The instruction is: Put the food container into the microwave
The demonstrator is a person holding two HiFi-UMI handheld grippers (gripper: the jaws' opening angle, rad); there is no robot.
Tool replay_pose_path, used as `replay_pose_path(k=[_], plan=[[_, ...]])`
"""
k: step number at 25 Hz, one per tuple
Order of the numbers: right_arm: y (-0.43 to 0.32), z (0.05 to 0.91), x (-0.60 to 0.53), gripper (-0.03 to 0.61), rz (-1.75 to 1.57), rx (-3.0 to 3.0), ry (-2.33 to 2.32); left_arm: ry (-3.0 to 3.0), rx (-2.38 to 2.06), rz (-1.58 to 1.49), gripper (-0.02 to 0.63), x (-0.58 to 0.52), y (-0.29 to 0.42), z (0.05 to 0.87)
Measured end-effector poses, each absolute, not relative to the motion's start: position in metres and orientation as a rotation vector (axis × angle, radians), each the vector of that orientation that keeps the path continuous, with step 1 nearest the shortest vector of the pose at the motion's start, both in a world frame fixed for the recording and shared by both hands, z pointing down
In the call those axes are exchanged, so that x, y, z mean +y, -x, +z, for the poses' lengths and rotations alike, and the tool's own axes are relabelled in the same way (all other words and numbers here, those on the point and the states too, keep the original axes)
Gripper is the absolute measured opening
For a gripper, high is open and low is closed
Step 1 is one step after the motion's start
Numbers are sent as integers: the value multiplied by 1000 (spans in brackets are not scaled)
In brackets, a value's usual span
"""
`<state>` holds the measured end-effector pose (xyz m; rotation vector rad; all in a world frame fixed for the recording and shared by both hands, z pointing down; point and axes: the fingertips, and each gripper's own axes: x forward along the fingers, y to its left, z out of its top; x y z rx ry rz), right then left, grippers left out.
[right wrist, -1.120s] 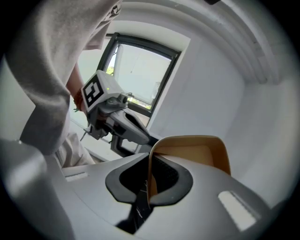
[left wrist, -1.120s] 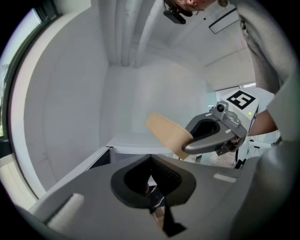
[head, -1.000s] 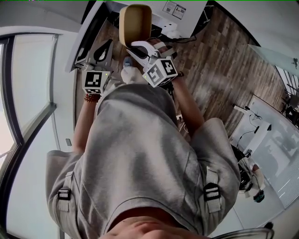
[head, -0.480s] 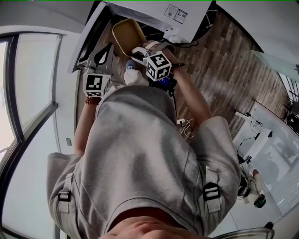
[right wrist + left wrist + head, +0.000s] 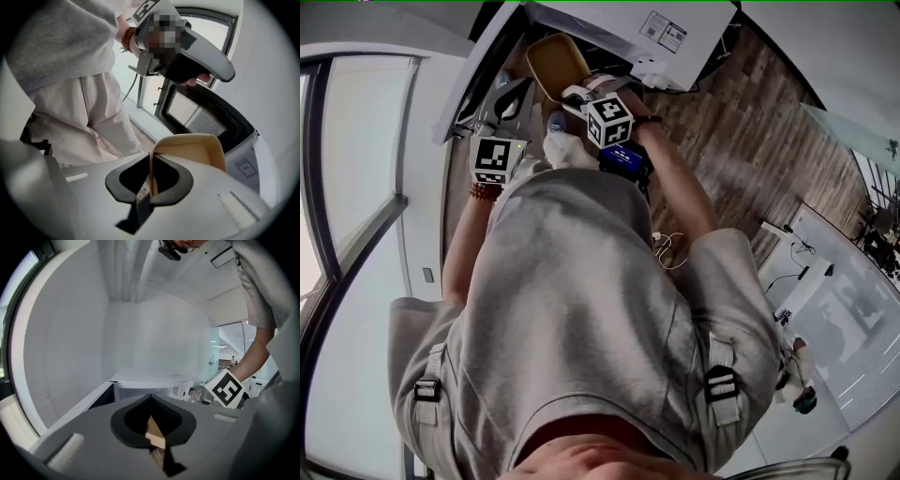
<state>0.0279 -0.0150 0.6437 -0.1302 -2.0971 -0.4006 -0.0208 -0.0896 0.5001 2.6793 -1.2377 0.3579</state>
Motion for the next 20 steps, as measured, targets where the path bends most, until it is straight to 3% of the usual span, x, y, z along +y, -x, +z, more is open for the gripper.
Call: replay_pose_path(k=[20], plan=[[-40,682,-60,38,-218,-2092,-32,-2662,-1222,404,-2,-86,36,511]])
